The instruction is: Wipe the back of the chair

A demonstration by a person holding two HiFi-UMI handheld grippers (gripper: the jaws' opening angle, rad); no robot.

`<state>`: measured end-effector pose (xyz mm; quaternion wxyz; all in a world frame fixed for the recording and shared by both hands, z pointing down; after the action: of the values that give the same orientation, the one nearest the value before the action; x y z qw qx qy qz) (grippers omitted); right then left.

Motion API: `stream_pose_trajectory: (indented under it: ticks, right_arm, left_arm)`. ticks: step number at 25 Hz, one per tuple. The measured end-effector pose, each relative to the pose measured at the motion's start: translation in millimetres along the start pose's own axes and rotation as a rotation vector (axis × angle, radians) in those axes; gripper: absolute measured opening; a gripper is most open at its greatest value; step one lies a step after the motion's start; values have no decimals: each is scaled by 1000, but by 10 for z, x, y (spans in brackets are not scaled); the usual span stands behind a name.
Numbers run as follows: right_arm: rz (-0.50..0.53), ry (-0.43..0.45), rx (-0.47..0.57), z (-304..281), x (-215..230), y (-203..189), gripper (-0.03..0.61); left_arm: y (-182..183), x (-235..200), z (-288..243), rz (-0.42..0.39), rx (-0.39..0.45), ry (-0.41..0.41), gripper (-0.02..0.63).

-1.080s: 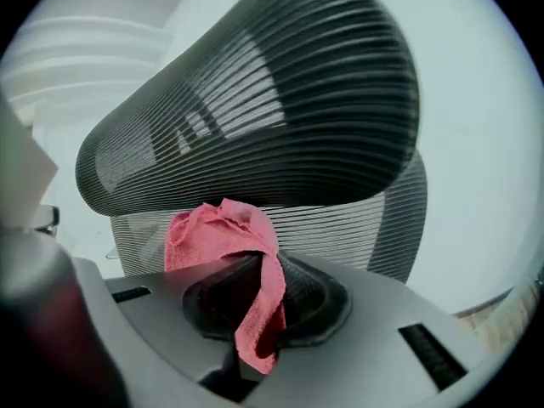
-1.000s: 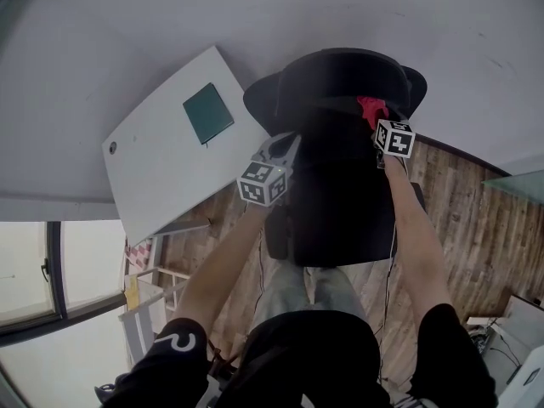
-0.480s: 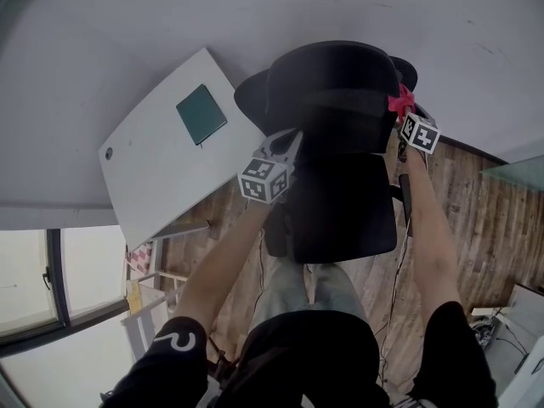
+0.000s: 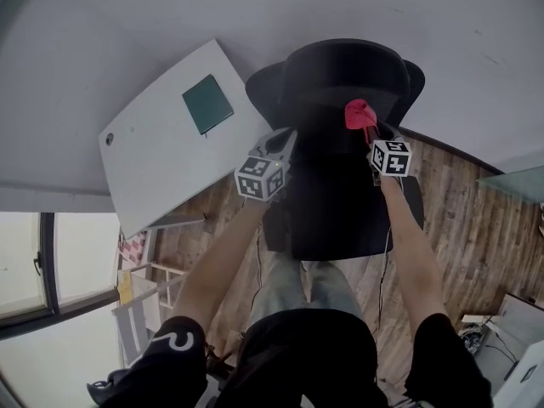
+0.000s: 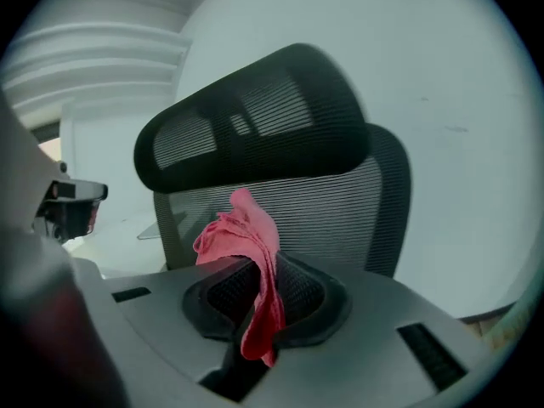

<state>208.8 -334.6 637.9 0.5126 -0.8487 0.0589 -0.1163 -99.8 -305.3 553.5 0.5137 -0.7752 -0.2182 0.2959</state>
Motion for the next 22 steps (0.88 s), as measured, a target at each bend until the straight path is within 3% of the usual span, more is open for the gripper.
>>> stream_pose_trajectory:
  ticks: [7,12,15,22]
  right_arm:
    - [143,246,-60,-504,-1232,-80,69]
    - [163,343,-108,-818,-1812,-263,67]
    - [167,341,-146,-957,-1975,-430,67]
    - [138,217,-186,-1152,-1804,-596,66]
  left_arm:
    - [-183,-387,356,55,-8,111,25]
    - [-370,-626,590,63,-31,160,25]
    - [-478,-724,670,48,-59,162,25]
    - [-555,-873,541,25,-97,132,25]
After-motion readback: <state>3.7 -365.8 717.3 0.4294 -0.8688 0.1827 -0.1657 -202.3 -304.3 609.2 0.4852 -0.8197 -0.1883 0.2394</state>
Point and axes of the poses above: the fingertips, and each gripper's own axes: z backward along the fingers, x to its right, y out of its top, the point moved 9 cm from there along z, backward along the fingers, and after that the axes turned 1 degree about -y, right-handed, at the moved point
